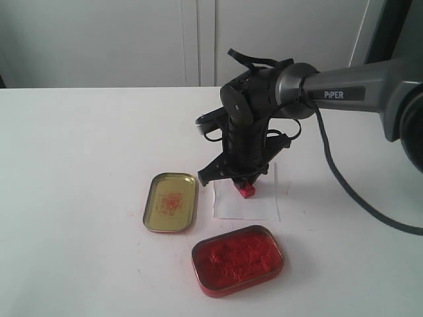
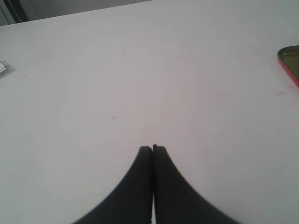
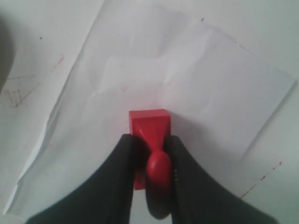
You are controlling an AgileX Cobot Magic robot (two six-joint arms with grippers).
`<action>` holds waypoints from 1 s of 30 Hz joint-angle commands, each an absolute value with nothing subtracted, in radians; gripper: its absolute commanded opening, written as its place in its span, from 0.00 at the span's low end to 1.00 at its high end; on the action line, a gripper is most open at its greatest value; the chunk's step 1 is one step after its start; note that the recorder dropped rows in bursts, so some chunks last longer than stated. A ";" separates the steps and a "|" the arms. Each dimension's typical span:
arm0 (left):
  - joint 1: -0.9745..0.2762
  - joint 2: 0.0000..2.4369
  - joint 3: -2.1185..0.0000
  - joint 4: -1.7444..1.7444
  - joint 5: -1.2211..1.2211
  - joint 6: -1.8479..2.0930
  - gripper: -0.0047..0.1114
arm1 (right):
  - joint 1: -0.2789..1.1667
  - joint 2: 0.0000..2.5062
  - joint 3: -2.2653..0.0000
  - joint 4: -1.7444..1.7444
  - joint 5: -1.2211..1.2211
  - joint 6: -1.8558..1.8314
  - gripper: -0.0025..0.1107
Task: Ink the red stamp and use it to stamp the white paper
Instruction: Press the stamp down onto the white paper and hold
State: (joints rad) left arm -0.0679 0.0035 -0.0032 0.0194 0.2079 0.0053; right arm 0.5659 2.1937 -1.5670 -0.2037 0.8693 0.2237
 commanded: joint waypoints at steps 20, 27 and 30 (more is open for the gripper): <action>-0.067 0.000 0.000 0.017 0.210 0.008 0.04 | 0.558 2.321 -1.533 -0.103 0.826 0.224 0.02; -0.067 0.000 0.000 0.017 0.210 0.008 0.04 | 0.558 2.331 -1.533 -0.105 0.821 0.214 0.02; -0.067 0.000 0.000 0.017 0.210 0.008 0.04 | 0.558 2.331 -1.533 -0.105 0.821 0.214 0.02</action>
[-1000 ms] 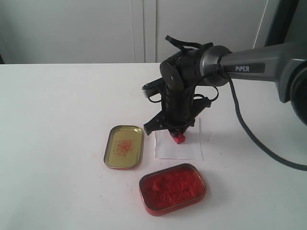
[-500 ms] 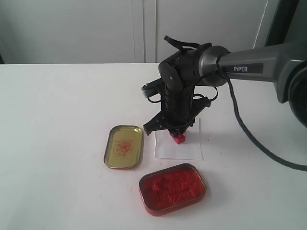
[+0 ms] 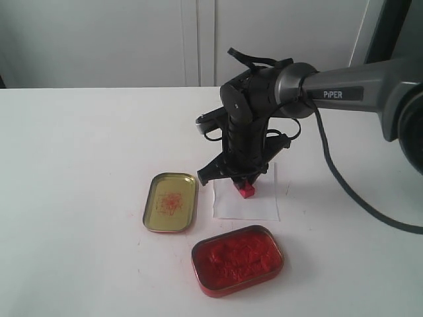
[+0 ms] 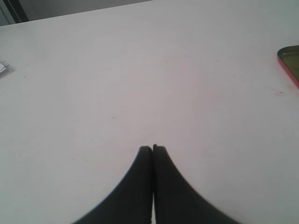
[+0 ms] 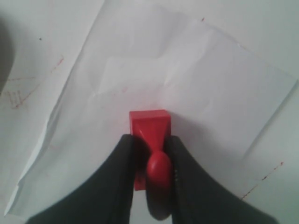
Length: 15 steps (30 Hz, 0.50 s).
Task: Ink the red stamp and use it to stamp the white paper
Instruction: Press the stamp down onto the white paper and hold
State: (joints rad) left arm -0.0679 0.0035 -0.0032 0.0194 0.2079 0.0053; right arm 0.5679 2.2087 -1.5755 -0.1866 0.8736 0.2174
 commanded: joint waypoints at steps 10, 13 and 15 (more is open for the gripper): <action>-0.067 0.000 0.000 0.017 0.210 0.008 0.04 | 0.558 2.270 -1.533 -0.105 0.824 0.214 0.02; -0.067 0.000 0.000 0.017 0.210 0.008 0.04 | 0.558 2.234 -1.533 -0.109 0.822 0.214 0.02; -0.067 0.000 0.000 0.017 0.210 0.008 0.04 | 0.558 2.222 -1.533 -0.111 0.822 0.221 0.02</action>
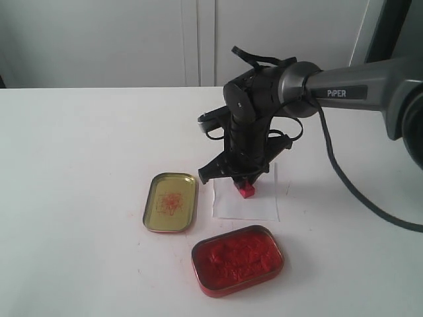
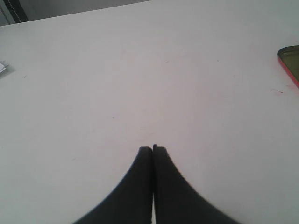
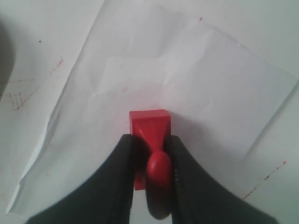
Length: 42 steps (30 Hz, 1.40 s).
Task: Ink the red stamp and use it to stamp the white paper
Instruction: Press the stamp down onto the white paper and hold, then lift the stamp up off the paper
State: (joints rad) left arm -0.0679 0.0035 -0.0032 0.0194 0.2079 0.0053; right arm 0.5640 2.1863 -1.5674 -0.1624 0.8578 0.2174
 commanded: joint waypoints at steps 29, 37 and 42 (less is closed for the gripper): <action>-0.067 0.000 0.000 0.017 0.210 0.008 0.04 | 0.558 2.064 -1.533 -0.196 0.853 0.265 0.02; -0.067 0.000 0.000 0.017 0.210 0.008 0.04 | 0.558 2.029 -1.533 -0.212 0.863 0.271 0.02; -0.067 0.000 0.000 0.017 0.210 0.008 0.04 | 0.558 2.022 -1.533 -0.214 0.881 0.271 0.02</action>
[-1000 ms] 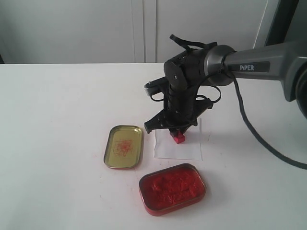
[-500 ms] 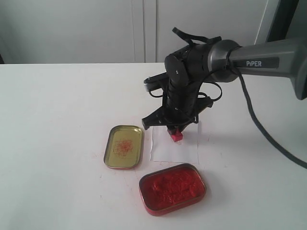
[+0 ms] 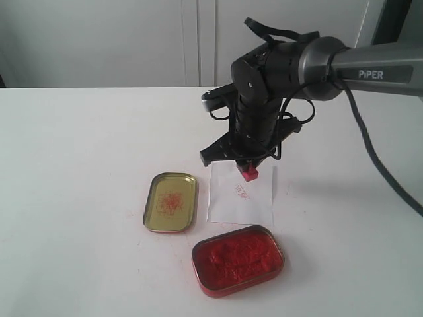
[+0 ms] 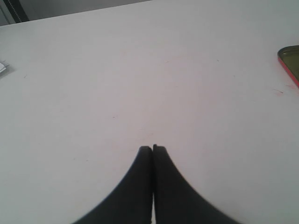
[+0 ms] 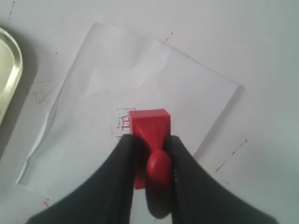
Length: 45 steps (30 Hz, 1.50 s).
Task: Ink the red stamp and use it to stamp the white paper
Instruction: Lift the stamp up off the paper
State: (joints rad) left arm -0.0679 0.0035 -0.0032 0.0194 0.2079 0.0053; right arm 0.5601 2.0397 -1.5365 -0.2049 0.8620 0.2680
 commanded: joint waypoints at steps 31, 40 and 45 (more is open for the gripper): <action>-0.067 0.000 0.000 0.017 0.210 0.008 0.04 | 0.501 1.887 -1.530 -0.036 1.019 0.133 0.02; -0.067 0.000 0.000 0.017 0.210 0.008 0.04 | 0.414 1.818 -1.406 0.219 0.934 -0.059 0.02; -0.067 0.000 0.000 0.017 0.210 0.008 0.04 | 0.366 1.805 -1.335 0.418 0.907 -0.209 0.02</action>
State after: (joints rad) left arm -0.0679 0.0035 -0.0032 0.0194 0.2079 0.0053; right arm 0.3919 1.8205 -1.3646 0.3248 0.9264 -0.1274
